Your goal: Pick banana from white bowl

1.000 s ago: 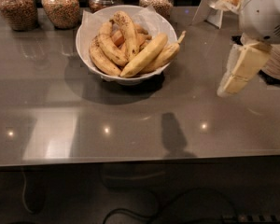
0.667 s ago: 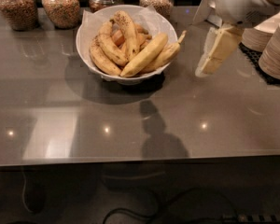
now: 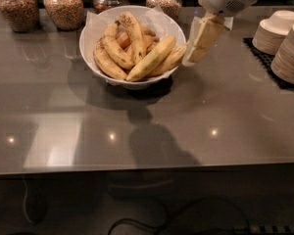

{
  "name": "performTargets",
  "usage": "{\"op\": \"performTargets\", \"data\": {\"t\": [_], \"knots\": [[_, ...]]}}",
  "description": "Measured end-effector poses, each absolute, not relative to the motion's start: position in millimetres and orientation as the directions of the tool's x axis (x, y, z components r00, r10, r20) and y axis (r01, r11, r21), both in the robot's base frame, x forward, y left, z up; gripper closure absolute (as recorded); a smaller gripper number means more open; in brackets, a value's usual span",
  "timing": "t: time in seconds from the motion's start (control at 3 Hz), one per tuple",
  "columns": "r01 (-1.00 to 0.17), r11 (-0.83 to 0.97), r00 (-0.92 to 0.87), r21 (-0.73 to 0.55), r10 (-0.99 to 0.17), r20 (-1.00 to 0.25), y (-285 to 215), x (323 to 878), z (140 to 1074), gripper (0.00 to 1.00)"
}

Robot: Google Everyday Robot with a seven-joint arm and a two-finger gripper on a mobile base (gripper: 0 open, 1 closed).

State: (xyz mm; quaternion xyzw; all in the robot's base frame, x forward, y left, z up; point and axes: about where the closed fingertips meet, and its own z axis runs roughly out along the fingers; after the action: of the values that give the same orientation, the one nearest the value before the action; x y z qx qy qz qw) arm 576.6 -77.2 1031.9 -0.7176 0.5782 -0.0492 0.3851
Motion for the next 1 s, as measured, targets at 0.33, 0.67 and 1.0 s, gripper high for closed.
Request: {"op": "performTargets", "data": {"t": [0.33, 0.67, 1.0], "knots": [[-0.767, -0.116, 0.373, -0.632, -0.881, -0.290, -74, 579, 1019, 0.00], [-0.746, -0.202, 0.427, -0.635, -0.877, -0.221, -69, 586, 1001, 0.00], [-0.738, -0.252, 0.467, -0.626, -0.860, -0.205, -57, 592, 984, 0.18]]}}
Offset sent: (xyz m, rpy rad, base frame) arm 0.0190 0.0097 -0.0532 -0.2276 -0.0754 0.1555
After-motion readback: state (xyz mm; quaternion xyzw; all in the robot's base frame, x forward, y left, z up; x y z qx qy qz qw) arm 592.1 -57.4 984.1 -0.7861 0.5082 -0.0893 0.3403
